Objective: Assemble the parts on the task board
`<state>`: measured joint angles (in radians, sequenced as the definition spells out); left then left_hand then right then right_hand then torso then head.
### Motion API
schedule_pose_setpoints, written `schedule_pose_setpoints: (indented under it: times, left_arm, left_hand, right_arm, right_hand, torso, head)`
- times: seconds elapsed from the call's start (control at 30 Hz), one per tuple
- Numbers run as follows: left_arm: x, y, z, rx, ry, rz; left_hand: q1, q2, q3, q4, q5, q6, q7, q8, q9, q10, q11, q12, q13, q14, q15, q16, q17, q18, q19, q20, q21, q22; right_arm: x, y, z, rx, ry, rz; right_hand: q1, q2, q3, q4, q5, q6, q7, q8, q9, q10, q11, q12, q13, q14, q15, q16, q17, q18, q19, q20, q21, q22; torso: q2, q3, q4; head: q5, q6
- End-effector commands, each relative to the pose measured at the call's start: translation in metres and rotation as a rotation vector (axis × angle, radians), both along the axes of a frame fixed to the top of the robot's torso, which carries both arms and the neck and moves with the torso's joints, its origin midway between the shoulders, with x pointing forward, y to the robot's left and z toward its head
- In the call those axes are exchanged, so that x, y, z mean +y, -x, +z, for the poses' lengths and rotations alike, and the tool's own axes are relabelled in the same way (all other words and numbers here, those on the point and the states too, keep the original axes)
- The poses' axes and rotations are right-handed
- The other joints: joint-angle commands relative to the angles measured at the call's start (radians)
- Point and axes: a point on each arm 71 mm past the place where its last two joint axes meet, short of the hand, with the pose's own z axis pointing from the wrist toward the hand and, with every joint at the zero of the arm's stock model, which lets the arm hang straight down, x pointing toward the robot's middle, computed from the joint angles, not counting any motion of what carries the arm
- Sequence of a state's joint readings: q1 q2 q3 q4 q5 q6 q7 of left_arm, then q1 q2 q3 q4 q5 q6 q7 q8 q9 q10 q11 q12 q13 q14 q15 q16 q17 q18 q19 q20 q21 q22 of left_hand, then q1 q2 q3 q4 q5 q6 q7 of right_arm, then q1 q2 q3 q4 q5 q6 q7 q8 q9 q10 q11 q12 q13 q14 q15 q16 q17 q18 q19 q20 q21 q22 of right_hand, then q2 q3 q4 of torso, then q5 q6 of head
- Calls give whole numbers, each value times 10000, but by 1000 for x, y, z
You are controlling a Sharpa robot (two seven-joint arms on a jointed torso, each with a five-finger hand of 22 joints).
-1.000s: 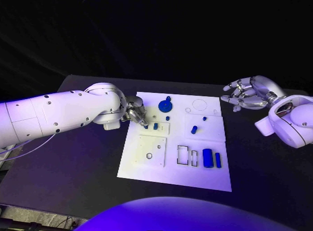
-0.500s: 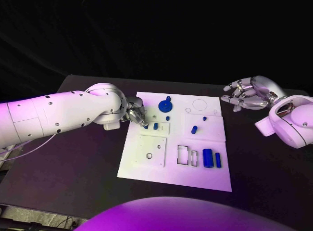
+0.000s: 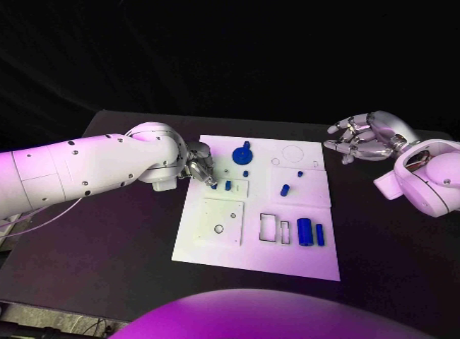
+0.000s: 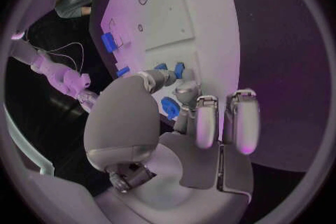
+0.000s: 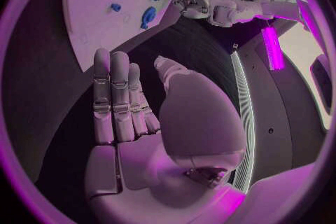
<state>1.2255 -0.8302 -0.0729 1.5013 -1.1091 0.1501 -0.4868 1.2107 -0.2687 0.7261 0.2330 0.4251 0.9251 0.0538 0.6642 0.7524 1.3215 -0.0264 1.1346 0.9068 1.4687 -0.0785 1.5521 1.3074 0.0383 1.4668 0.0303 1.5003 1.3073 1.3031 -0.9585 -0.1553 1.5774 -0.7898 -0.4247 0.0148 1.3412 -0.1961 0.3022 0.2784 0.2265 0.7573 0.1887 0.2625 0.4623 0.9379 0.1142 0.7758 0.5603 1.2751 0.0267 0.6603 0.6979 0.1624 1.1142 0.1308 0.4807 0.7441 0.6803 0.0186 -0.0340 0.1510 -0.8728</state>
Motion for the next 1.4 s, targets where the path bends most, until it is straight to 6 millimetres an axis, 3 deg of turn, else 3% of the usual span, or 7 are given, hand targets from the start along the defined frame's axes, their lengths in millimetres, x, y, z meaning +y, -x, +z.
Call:
schedule_pose_setpoints:
  times: [0.03,0.33,0.6,1.03,1.13,1.2,1.4]
  left_arm:
    - [-5,5,-7,406,-34,-274]
    - [-6,5,-8,547,109,-220]
    - [-4,3,-9,601,151,-86]
    - [1,0,-9,515,156,143]
    - [2,0,-8,465,219,238]
    - [4,0,-7,414,271,309]
    - [8,0,-5,257,396,518]
  left_hand:
    - [-57,4,1803,-1716,57,81,-25,10,9,93,-11,30,-24,942,-74,50,2339,-90,424,-54,62,1344]
    - [-452,-64,1458,-1508,-57,92,-112,-4,128,185,-72,-38,-60,940,-107,48,2336,-93,426,-77,61,1358]
    - [-1028,14,311,-776,-196,167,-233,-274,141,171,-148,-161,-116,924,-181,19,2275,-87,412,-151,26,1330]
    - [-1300,88,-490,-55,-189,318,-213,-499,97,121,-127,-211,-124,914,-166,1,2238,-81,403,-141,-3,1304]
    - [-1343,82,-812,199,-172,339,-204,-568,95,109,-119,-215,-110,910,-159,-7,2222,-81,402,-133,-9,1303]
    - [-1475,50,-1376,542,-169,366,-177,-643,97,84,-95,-231,-118,901,-137,-23,2188,-75,391,-116,-29,1277]
    - [-1835,185,-2288,601,-163,361,-129,-782,99,33,-49,-249,-132,897,-104,-30,2171,-72,389,-89,-41,1271]
  right_arm:
    - [1,1,0,16,3,174]
    - [2,1,0,16,-1,177]
    - [2,1,0,21,-12,181]
    - [1,1,0,30,-15,175]
    - [1,1,0,29,-15,174]
    - [0,1,0,28,-15,172]
    - [0,1,0,22,-14,162]
  right_hand:
    - [-13,97,-44,40,10,57,-4,69,9,-165,-86,-13,-11,-51,13,-34,13,193,30,6,-25,-10]
    - [-9,102,-83,40,18,43,-3,91,16,-173,-86,1,-51,-36,15,-97,38,194,54,9,-76,-53]
    - [-9,102,-83,40,18,43,-3,91,16,-173,-86,1,-51,-36,15,-97,38,194,54,9,-76,-53]
    - [-14,108,-100,45,18,36,-2,99,18,-176,-84,7,-67,-30,17,-122,48,194,63,9,-97,-70]
    - [-14,108,-100,45,18,36,-2,99,18,-176,-84,7,-67,-30,17,-122,48,194,63,9,-97,-70]
    - [-14,108,-100,45,18,36,-2,99,18,-176,-84,7,-67,-30,17,-122,48,194,63,9,-97,-70]
    - [-18,108,-106,48,17,32,-1,100,18,-179,-83,8,-72,-31,18,-131,51,193,64,10,-104,-75]
  torso:
    - [2,0,8]
    - [2,1,0]
    - [5,7,2]
    - [1,-1,4]
    - [1,-6,0]
    - [2,-7,1]
    - [-4,-7,8]
  head:
    - [-12,2]
    - [-35,2]
    - [-63,2]
    - [-99,2]
    - [-95,2]
    - [-106,2]
    - [-115,2]
